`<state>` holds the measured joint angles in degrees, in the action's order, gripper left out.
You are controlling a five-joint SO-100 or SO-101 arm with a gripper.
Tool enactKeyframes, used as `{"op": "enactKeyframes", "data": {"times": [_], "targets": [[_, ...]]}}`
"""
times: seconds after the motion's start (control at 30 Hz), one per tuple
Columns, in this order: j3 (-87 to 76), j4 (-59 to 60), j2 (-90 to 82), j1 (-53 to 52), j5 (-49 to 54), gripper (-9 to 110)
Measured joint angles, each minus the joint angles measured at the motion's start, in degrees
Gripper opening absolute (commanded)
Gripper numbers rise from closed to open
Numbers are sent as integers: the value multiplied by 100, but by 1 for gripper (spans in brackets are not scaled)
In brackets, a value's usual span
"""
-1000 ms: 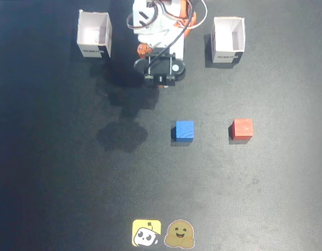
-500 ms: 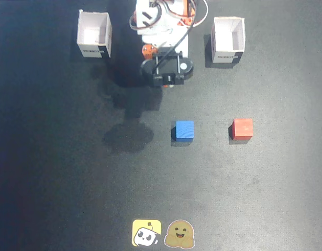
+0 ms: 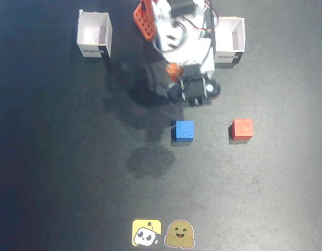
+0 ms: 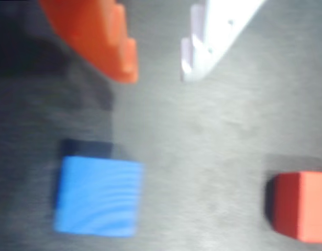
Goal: Put the red cube in the right box and the blue cube in the left box.
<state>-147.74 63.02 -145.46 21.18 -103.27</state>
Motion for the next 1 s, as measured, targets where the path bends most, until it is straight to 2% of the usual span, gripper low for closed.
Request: {"op": "enactKeyframes", "data": {"times": [1.0], "targets": [[1608, -1837, 3516, 1591, -1626, 20]]}}
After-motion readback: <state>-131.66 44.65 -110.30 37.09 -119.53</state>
